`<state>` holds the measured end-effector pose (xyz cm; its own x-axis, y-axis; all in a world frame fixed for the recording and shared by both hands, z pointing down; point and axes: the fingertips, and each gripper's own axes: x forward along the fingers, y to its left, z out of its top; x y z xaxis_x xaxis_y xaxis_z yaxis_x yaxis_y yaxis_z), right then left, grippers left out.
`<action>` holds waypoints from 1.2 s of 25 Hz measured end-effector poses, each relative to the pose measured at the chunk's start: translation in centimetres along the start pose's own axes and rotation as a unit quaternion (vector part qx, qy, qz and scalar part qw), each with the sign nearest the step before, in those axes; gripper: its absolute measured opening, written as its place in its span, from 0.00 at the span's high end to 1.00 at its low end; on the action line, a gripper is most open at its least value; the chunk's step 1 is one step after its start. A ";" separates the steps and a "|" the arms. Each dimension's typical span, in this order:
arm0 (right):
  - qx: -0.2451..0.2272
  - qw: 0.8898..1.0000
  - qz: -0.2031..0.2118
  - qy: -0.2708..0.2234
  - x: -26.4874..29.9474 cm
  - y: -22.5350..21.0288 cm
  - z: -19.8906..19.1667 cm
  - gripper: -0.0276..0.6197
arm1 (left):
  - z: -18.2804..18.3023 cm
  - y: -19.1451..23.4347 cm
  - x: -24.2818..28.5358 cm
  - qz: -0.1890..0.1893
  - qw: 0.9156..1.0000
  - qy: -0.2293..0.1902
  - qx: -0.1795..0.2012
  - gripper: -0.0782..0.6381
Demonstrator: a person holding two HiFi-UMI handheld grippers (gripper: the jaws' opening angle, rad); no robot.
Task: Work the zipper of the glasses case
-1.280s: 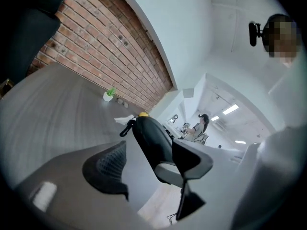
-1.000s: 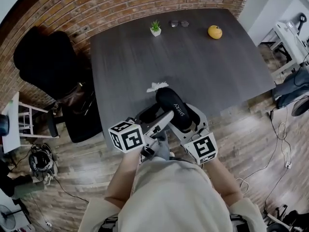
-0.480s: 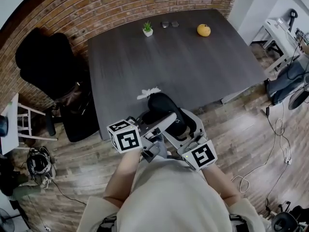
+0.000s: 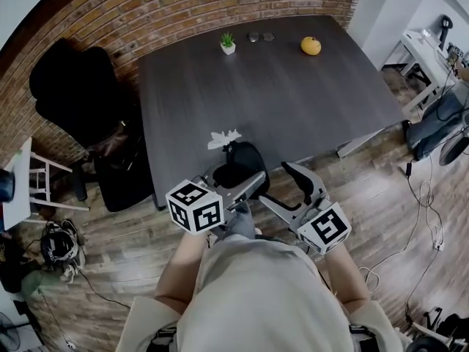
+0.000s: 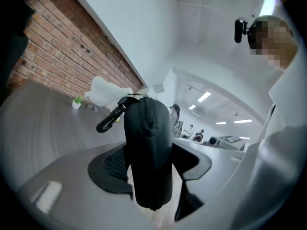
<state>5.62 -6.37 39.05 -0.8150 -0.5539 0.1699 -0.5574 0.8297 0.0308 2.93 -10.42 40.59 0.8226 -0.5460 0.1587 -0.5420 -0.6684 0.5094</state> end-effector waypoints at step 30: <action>0.135 0.924 0.153 0.323 7.7 0.1 -0.5 0.45 | -6.8 -0.4 1.3 0.055 0.972 0.106 0.201 0.53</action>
<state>-0.67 -10.54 40.84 -0.7248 -0.0667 0.6857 -0.4072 0.8443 -0.3483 5.40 -7.44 46.29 0.7503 -0.5372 0.3853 -0.6164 -0.7792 0.1139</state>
